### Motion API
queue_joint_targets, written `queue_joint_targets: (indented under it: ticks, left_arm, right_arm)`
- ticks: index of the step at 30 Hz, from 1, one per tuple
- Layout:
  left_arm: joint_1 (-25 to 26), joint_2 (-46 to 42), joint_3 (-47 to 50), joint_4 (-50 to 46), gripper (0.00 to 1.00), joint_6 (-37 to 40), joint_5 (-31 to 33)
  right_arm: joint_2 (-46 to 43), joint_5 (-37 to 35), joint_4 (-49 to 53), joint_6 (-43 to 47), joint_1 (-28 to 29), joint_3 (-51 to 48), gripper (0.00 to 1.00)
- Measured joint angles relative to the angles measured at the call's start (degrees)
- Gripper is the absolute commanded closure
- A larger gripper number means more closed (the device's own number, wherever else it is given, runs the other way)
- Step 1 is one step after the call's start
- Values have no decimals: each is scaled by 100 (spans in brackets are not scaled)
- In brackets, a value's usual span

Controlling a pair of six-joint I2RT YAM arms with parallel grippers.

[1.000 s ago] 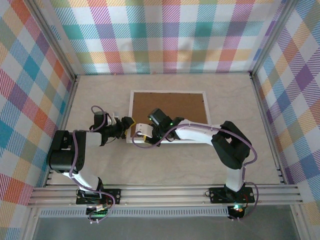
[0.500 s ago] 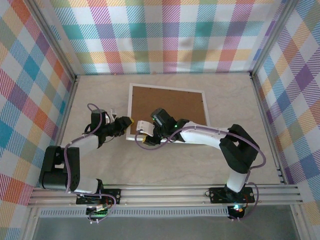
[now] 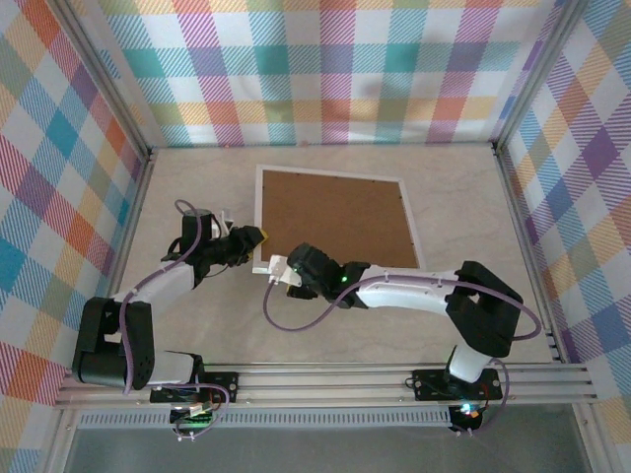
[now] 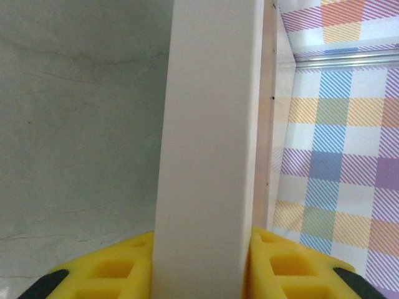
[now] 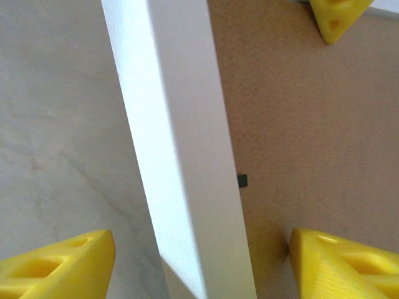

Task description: Put the photo into the frame

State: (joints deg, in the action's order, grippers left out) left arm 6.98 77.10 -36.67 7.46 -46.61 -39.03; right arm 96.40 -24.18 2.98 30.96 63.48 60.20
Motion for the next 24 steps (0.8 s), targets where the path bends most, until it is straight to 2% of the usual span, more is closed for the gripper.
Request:
queue_joint_targets:
  ticks: [4, 8, 19, 21, 23, 24]
  left_arm:
    - [7, -15, -66, -33, 82, -4, 111]
    - [7, -50, -79, -55, 82, -28, 166]
    - [7, -144, -105, -157, 79, -208, 315]
    - [7, -149, -111, -160, 73, -208, 315]
    - [7, -149, -133, -177, 61, -210, 317]
    - [7, -149, -155, -212, 51, -219, 308]
  right_arm:
    - [339, -1069, -483, 310, 236, -13, 31]
    - [612, -1803, -1198, 691, 334, -103, 42]
    - [815, -2494, -2236, 1412, 448, -330, 76]
    - [820, -2533, -2332, 1502, 450, -363, 84]
    - [820, -2544, -2363, 1532, 448, -365, 94]
    - [820, -2544, -2363, 1543, 448, -365, 97]
